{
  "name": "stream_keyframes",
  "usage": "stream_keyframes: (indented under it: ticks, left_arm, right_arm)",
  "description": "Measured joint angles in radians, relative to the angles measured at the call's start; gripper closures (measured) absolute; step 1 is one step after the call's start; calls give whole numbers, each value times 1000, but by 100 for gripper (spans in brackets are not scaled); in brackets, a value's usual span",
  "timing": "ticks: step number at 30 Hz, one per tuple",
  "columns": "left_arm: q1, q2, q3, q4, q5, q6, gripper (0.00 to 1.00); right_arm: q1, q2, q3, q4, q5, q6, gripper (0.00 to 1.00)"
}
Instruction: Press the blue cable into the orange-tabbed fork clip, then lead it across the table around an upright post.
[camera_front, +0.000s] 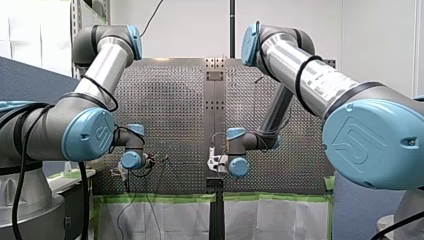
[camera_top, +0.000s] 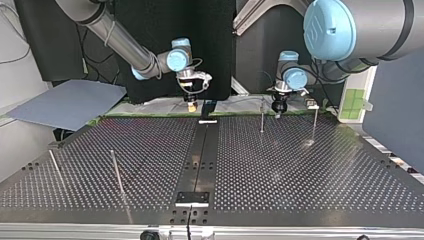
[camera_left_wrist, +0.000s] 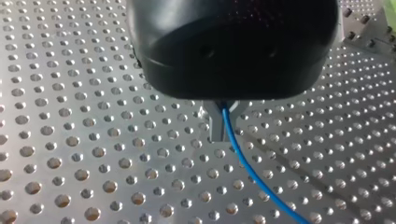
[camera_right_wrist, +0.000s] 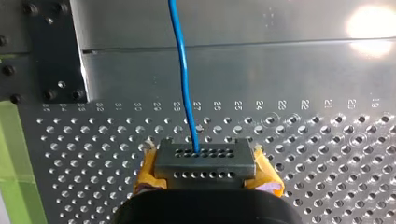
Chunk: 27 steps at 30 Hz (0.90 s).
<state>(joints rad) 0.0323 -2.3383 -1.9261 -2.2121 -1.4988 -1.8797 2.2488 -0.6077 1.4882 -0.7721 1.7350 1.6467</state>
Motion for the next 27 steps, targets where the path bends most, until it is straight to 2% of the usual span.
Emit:
stream_keyframes:
  ticks: [7, 18, 27]
  left_arm:
    - [8, 0, 2, 0, 5, -5, 100]
    - [19, 0, 5, 10, 16, -12, 100]
    - [21, 0, 12, 10, 30, -24, 100]
  right_arm:
    - [-10, 0, -22, 18, 1, 1, 100]
    - [-38, 1, -35, 20, 4, 1, 100]
    - [-55, 1, -64, 33, 14, 2, 100]
